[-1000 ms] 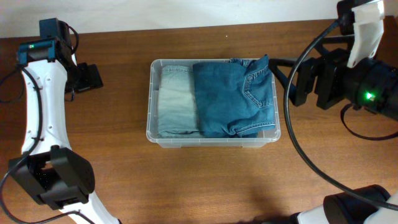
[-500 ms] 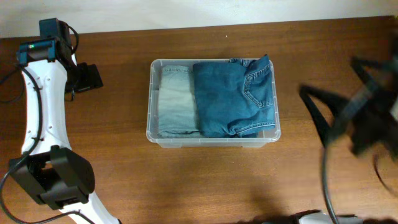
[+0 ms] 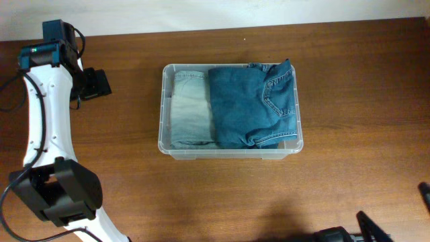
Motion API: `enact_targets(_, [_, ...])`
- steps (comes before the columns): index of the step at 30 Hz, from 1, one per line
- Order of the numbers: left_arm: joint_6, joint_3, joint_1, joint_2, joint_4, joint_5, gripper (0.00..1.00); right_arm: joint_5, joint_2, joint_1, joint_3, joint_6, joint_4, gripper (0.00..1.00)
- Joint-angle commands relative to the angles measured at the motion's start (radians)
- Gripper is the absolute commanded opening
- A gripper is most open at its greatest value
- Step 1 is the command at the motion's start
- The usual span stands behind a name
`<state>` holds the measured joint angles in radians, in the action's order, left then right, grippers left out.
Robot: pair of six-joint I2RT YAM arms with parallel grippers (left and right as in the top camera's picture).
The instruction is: Pack container
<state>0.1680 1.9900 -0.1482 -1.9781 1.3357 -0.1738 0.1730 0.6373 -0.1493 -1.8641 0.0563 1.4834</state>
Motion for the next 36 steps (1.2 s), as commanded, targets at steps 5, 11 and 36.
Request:
enact_targets(5, [-0.002, 0.013, 0.001, 0.024, 0.001, -0.007, 0.99, -0.044, -0.307, 0.006, 0.452, 0.004, -0.227, 0.99])
enact_targets(11, [-0.002, 0.013, 0.001, 0.024, 0.001, -0.007, 0.99, -0.058, -0.456, 0.006, 0.735, 0.003, -0.435, 0.99])
enact_targets(36, [-0.002, 0.013, 0.001, 0.024, 0.001, -0.007, 0.99, -0.081, -0.633, 0.008, 1.661, 0.004, -1.408, 0.99])
